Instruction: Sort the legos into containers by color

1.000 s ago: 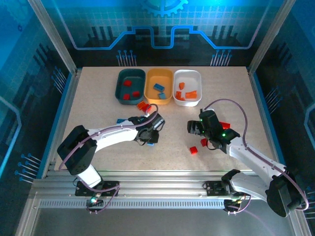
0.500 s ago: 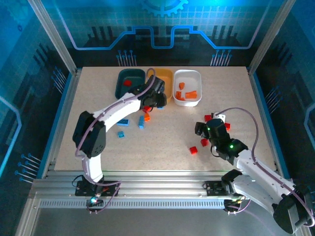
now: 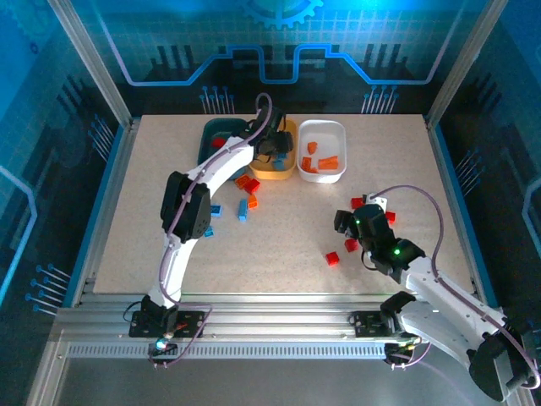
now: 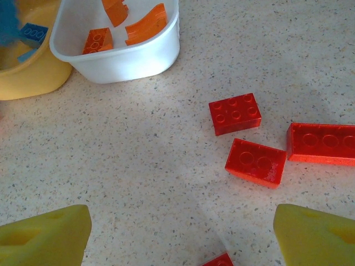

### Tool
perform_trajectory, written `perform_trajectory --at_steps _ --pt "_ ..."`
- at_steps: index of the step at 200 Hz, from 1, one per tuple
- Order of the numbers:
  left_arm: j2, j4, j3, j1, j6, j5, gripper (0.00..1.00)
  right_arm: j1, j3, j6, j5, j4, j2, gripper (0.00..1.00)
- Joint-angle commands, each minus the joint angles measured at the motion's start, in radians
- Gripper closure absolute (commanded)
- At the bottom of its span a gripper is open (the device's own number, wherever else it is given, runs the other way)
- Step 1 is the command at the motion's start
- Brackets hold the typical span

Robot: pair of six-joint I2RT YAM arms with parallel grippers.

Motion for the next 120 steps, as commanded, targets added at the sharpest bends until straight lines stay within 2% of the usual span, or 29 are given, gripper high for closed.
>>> perform_trajectory --at_steps 1,17,36,50,88,120 --pt "0.012 -0.038 0.047 0.011 0.010 0.006 0.31 -0.007 -0.007 -0.004 0.000 0.018 -0.013 0.13" --pt "-0.013 -0.034 0.042 0.011 0.020 -0.005 0.15 -0.007 -0.009 -0.008 -0.002 0.024 -0.010 0.13" --pt "-0.081 -0.026 0.003 0.012 0.026 0.006 0.09 -0.007 -0.007 -0.011 -0.006 0.029 0.000 0.13" --pt "-0.187 0.026 -0.111 0.010 0.017 0.009 0.01 -0.007 -0.008 -0.011 -0.014 0.035 0.007 0.13" --pt "-0.564 0.141 -0.614 0.011 -0.095 -0.081 0.01 -0.001 -0.004 -0.013 -0.036 0.049 0.032 0.13" --pt "-0.802 0.018 -0.925 0.015 -0.193 -0.261 0.01 0.003 0.004 -0.014 -0.038 0.047 0.047 0.13"
